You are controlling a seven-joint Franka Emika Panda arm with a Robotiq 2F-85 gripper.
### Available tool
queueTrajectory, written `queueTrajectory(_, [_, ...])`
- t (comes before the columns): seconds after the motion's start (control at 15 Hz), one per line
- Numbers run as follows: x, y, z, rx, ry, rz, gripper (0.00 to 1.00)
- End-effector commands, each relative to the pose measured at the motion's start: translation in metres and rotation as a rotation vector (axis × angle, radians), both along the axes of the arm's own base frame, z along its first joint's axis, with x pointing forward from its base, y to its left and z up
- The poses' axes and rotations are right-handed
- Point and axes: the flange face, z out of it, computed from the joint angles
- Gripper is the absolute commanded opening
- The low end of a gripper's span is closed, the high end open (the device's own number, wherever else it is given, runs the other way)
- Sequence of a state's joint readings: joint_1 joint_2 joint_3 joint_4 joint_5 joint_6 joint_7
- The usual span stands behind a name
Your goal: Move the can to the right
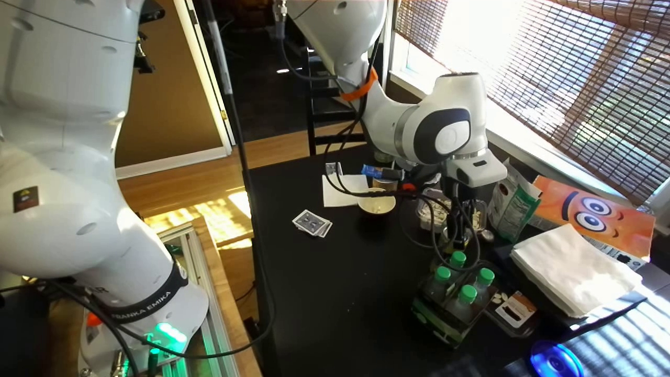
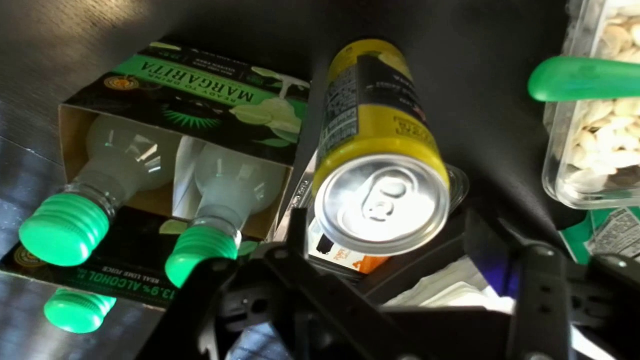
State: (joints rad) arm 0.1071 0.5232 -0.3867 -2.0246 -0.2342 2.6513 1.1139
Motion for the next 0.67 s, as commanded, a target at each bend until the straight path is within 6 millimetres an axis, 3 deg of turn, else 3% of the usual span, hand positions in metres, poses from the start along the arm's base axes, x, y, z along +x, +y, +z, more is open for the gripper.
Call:
queueTrajectory(0.0, [0.008, 0.001, 0.026, -0.021, -0.06, -0.002, 1.0])
queueTrajectory(0.2, [0.01, 0.008, 0.058, -0.072, -0.126, 0.058, 1.0])
queueTrajectory(0.4, [0.005, 0.035, 0.091, -0.064, -0.188, 0.252, 1.0])
queueTrajectory(0.47, [0.003, 0.046, 0.098, -0.037, -0.211, 0.292, 1.0])
queueTrajectory(0.53, [0.02, 0.028, 0.082, -0.068, -0.179, 0.209, 1.0])
queueTrajectory(0.6, [0.018, 0.037, 0.089, -0.058, -0.193, 0.244, 1.0])
